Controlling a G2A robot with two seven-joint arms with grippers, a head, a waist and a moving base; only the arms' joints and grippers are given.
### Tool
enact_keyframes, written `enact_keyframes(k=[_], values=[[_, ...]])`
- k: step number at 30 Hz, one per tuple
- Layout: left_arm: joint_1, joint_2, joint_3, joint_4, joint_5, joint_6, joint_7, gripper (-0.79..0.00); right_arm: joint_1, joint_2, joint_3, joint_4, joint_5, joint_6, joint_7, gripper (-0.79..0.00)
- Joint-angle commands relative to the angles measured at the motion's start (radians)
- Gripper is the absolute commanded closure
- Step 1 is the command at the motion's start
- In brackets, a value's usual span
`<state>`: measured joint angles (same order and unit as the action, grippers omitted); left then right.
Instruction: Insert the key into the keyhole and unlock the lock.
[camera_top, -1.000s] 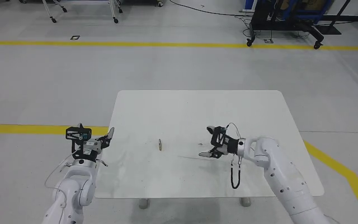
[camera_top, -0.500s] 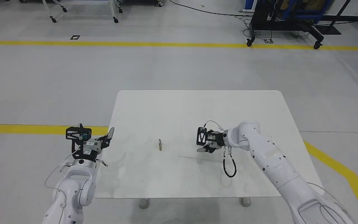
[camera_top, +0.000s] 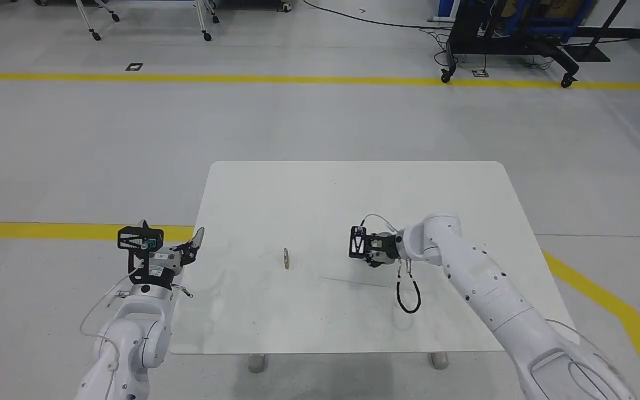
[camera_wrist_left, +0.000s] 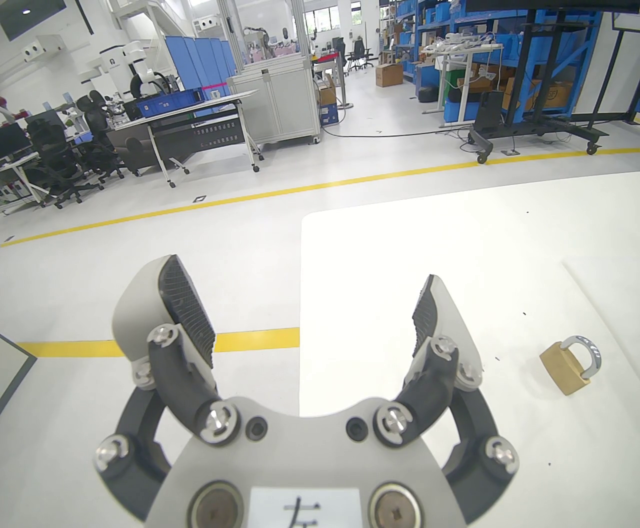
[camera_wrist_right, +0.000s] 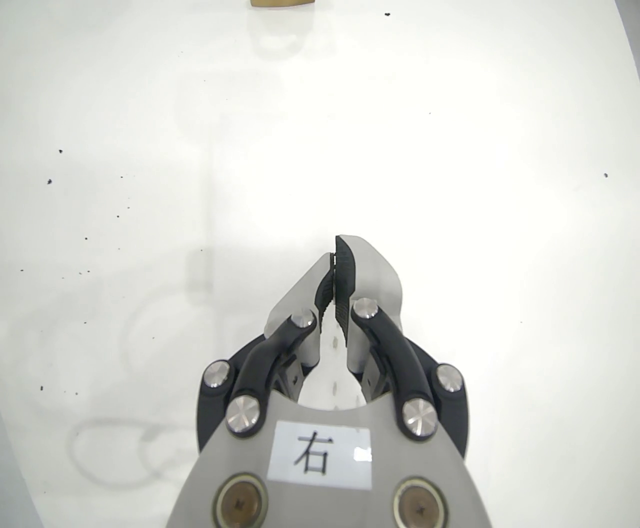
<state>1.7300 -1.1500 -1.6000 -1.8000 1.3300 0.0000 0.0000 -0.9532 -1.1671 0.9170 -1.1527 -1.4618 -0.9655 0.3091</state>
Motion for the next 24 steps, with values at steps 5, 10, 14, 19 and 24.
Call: enact_keyframes(k=[5,10,14,19,24], values=[[0.000,0.000,0.000,0.000,0.000,0.000,0.000,-0.785,-0.049,0.022,0.042,-0.078,-0.035,0.017,-0.051,0.000],[0.000,0.000,0.000,0.000,0.000,0.000,0.000,-0.785,-0.121,0.050,0.106,-0.154,-0.062,0.027,-0.147,0.000],[0.000,0.000,0.000,0.000,0.000,0.000,0.000,-0.785,-0.165,0.064,0.128,-0.173,-0.093,0.033,-0.195,0.000],[0.000,0.000,0.000,0.000,0.000,0.000,0.000,-0.785,-0.173,0.064,0.123,-0.161,-0.091,0.032,-0.219,0.000],[0.000,0.000,0.000,0.000,0.000,0.000,0.000,-0.785,-0.173,0.064,0.123,-0.161,-0.091,0.032,-0.219,0.000]])
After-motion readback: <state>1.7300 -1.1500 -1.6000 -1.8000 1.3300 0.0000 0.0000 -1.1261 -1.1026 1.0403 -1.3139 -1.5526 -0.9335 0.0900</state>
